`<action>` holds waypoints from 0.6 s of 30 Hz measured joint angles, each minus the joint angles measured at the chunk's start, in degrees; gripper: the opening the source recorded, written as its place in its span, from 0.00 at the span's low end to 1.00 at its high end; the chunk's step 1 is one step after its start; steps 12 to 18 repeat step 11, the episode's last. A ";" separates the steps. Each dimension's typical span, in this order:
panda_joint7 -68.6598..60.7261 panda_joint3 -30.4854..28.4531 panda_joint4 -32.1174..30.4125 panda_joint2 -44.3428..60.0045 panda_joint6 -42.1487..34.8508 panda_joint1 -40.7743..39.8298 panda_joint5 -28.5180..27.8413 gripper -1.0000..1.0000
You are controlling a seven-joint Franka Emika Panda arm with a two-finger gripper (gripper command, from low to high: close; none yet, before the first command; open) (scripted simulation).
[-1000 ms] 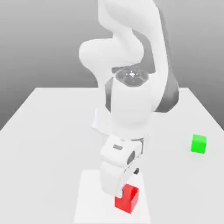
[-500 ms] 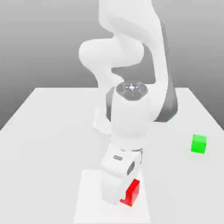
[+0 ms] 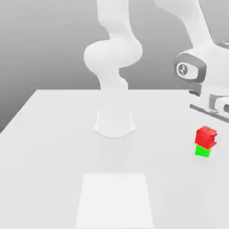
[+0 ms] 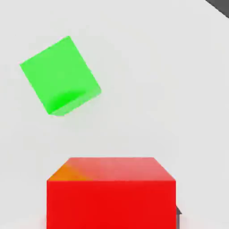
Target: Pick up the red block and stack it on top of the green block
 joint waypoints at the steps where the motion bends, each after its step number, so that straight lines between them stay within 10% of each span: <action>1: -1.85 1.25 -0.69 -1.01 -0.26 1.61 -0.31 0.00; 8: 0.79 1.77 -1.12 9.70 10.70 3.56 -8.10 0.00; 9: 1.48 1.36 -1.06 11.07 11.98 3.73 -9.12 1.00; 18: 1.48 1.36 -1.06 11.07 11.98 3.73 -9.12 1.00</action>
